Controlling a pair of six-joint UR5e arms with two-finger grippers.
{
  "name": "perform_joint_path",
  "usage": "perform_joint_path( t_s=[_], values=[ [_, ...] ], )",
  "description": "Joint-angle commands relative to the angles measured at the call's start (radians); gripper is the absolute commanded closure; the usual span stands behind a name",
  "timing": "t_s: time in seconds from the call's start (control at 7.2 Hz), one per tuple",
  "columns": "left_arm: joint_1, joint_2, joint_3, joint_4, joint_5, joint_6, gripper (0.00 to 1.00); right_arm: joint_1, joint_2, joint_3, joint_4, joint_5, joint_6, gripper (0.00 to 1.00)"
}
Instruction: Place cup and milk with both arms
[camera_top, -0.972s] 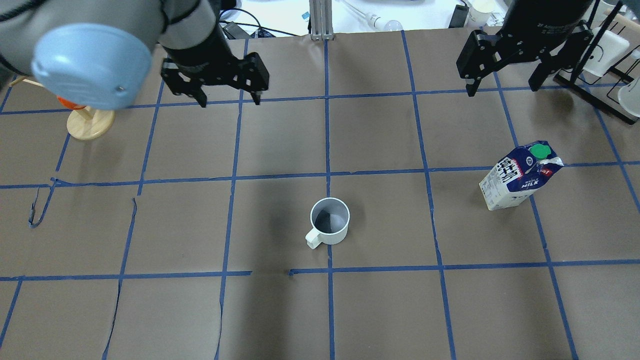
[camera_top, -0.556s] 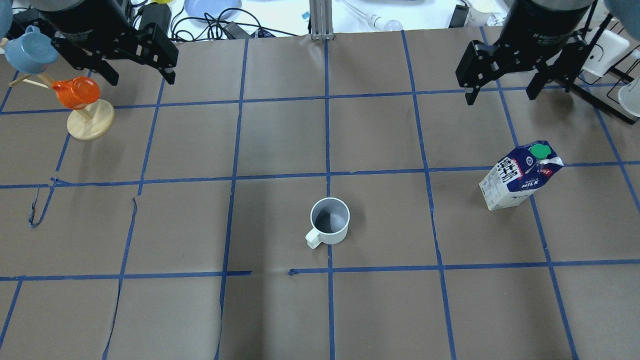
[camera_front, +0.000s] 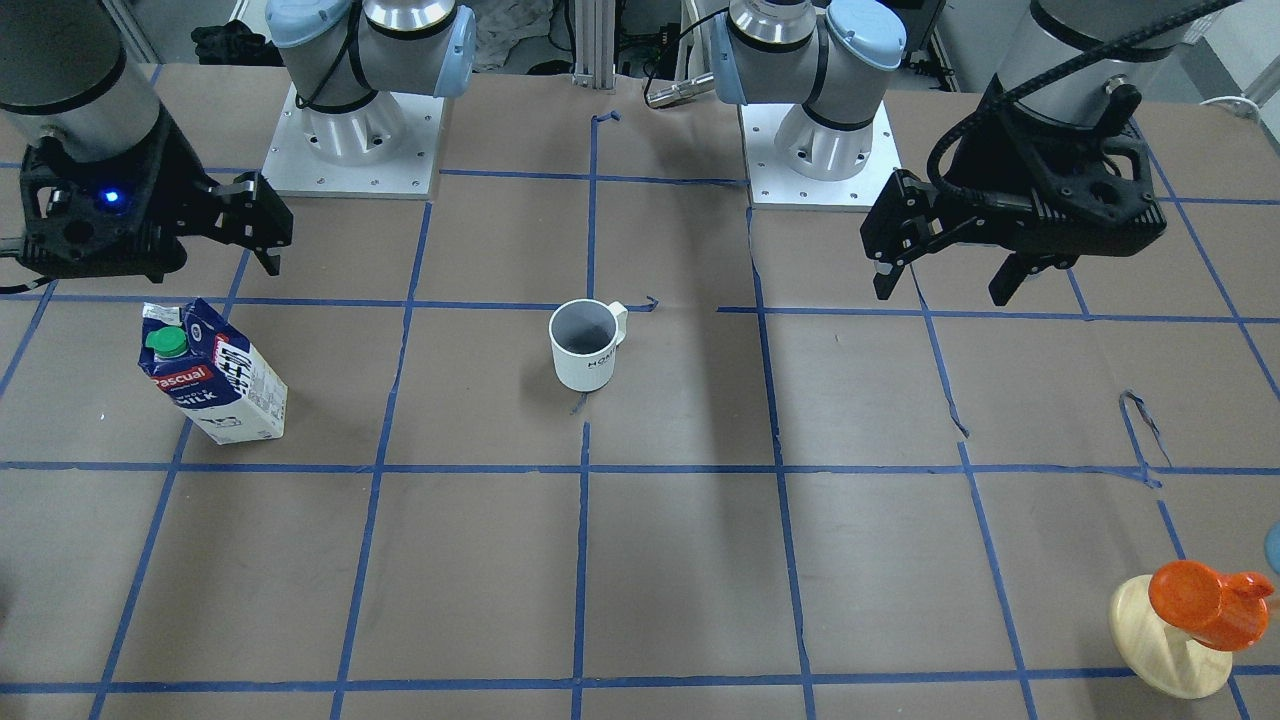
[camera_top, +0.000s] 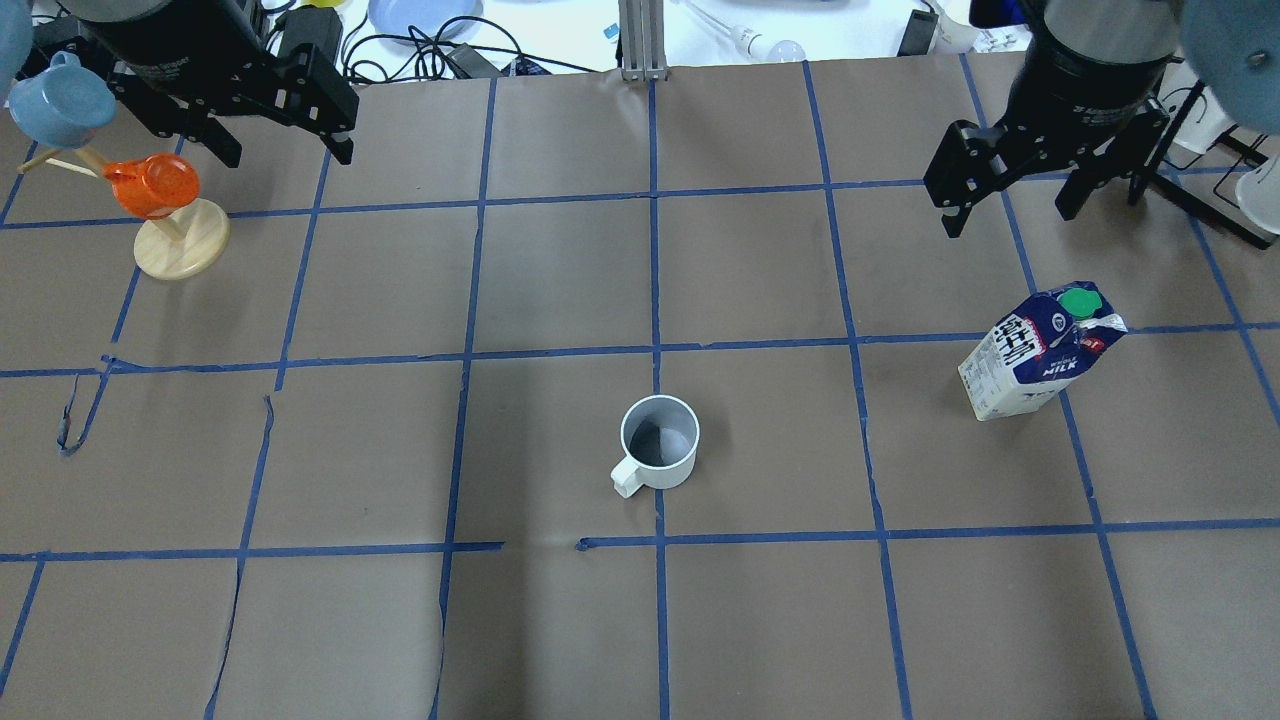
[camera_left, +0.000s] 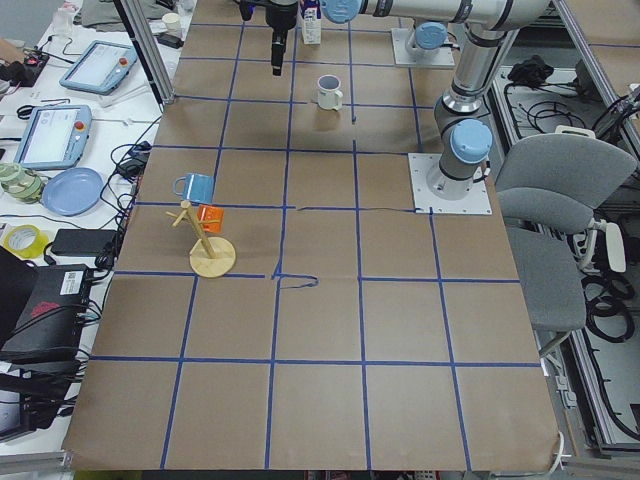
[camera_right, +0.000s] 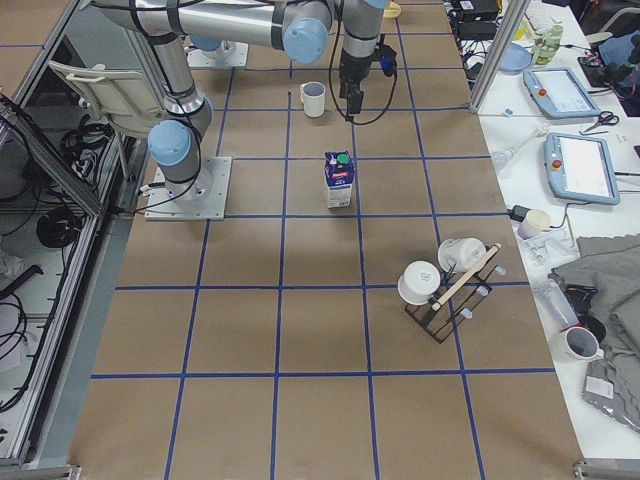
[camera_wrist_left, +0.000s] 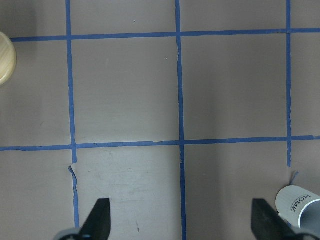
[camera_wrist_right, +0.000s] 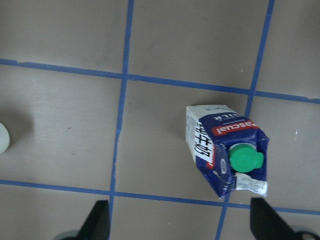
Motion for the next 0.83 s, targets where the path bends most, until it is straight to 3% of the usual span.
perform_joint_path(
  t_s=[0.0,0.14,0.28,0.69],
  values=[
    [-0.006,-0.004,0.001,0.0,-0.007,-0.011,0.0,-0.119,0.0,0.166,-0.146,0.006,-0.128,0.01],
    [-0.006,0.004,-0.001,0.0,0.004,0.001,0.0,-0.117,-0.001,0.234,-0.224,0.004,-0.123,0.01],
    [-0.006,0.005,-0.002,-0.006,0.006,0.001,0.0,-0.116,-0.001,0.248,-0.232,0.011,-0.119,0.06],
    [-0.006,0.007,0.001,-0.006,0.006,0.003,0.0,-0.116,0.014,0.25,-0.26,0.009,-0.117,0.39]
  ],
)
